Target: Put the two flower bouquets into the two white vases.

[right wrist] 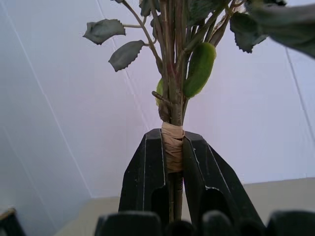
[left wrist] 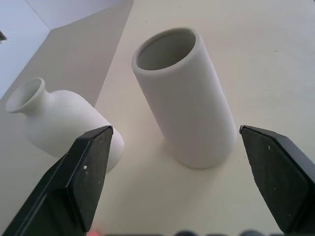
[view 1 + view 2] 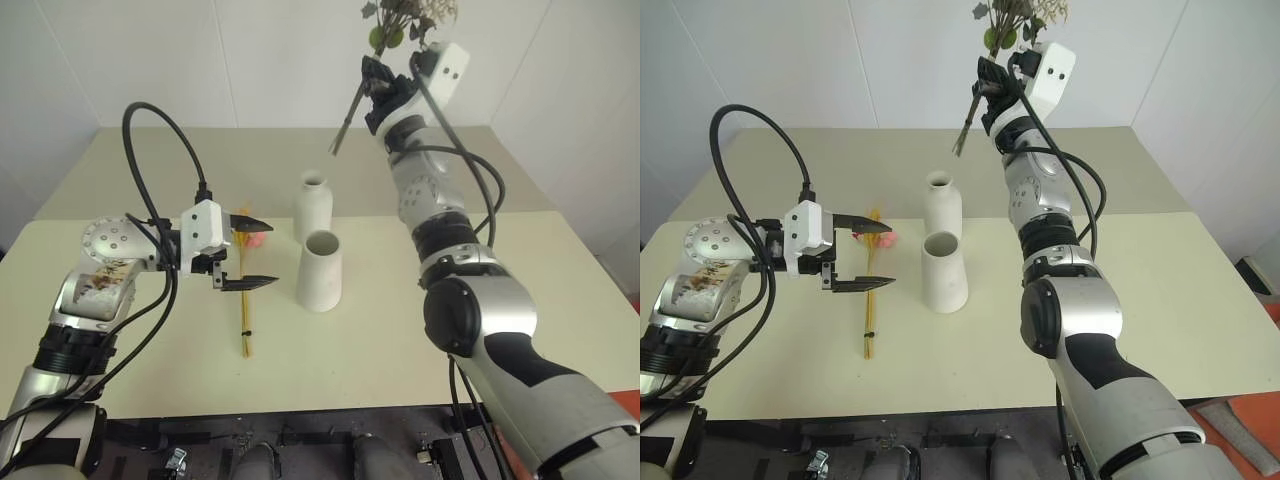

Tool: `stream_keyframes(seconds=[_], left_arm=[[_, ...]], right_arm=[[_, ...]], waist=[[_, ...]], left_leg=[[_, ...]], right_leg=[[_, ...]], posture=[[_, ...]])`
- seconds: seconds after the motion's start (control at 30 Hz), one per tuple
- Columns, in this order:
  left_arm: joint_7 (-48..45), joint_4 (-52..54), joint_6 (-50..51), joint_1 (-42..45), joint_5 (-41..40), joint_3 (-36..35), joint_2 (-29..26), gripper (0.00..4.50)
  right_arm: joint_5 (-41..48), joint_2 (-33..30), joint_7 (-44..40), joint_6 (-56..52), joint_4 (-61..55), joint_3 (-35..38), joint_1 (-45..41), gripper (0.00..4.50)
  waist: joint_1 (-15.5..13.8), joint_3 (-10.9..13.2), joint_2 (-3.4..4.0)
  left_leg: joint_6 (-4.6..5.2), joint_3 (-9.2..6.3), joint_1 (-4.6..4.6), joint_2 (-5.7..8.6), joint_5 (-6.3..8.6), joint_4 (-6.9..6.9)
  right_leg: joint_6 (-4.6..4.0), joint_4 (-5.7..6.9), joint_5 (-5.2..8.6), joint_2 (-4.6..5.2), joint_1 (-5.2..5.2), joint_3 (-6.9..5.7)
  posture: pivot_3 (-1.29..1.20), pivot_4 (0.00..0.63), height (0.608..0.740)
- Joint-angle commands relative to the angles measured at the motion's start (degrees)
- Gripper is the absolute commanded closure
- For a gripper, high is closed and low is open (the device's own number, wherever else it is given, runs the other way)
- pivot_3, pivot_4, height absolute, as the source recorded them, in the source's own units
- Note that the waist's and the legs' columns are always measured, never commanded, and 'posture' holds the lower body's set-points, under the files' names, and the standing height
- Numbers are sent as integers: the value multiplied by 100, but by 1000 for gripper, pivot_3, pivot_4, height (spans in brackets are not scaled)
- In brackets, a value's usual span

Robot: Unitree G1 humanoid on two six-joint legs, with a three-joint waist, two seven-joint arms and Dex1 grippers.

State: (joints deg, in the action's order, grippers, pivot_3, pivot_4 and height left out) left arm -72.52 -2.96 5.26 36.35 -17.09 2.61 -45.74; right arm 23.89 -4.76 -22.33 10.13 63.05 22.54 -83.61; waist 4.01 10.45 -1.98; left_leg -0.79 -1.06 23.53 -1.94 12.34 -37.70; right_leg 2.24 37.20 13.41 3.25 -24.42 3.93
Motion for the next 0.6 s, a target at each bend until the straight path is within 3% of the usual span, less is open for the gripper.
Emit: stream_keyframes(seconds=[0.03, 0.33, 0.6], left_arm=[[58, 219, 30, -39, -62, -197, -107, 0], [174, 554, 222, -264, -122, -340, -214, 0], [258, 831, 396, -499, -226, -547, -355, 0]], right_arm=[[142, 130, -308, 356, 148, 127, -238, 4269], [-5, 496, -356, 787, 660, 144, -206, 4269], [-530, 290, 54, 1170, 969, -46, -162, 4269]], waist=[[3, 0, 1], [13, 3, 5], [-1, 4, 7]], left_leg=[[0, 0, -1, 0, 0, 0], [-1, -1, -3, -1, 0, 10], [-2, -2, -4, 0, -1, 10]], right_leg=[[0, -1, 0, 0, 0, 0], [-1, 1, 0, -2, -2, 1], [-1, -2, 0, -1, -1, -1]], posture=[[0, 150, 740], [0, 150, 740], [0, 150, 740]])
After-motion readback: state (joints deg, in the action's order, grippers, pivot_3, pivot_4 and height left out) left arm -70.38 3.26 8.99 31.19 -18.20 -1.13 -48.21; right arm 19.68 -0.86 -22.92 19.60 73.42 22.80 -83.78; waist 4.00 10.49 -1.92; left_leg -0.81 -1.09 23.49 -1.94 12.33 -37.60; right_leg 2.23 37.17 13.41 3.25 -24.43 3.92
